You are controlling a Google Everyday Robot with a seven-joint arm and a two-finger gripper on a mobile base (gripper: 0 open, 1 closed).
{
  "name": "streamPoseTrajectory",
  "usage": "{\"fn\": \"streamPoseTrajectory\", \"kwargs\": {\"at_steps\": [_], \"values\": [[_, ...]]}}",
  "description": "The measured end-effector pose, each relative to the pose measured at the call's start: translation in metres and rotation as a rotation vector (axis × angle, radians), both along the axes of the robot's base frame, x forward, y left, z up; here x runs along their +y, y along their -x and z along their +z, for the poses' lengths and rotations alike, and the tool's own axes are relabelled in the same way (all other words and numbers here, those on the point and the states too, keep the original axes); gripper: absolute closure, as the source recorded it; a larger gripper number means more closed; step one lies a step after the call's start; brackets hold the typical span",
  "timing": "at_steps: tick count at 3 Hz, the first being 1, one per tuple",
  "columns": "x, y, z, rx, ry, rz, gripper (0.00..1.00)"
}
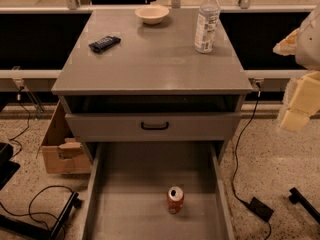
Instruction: Pick coke can from middle drawer and place on counter
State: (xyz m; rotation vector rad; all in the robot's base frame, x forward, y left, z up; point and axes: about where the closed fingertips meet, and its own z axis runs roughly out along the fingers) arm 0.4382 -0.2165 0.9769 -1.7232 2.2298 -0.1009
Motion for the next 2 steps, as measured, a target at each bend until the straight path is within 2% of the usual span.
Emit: {"fn": "streamPoseTrajectory", "kwargs": {"at_steps": [1, 2], "values": [[0.000, 0.000, 0.000, 0.000, 0.000, 0.000, 0.00], [-0.005, 0.003, -0.013, -0.014, -0.062, -0.021, 0.00]]}}
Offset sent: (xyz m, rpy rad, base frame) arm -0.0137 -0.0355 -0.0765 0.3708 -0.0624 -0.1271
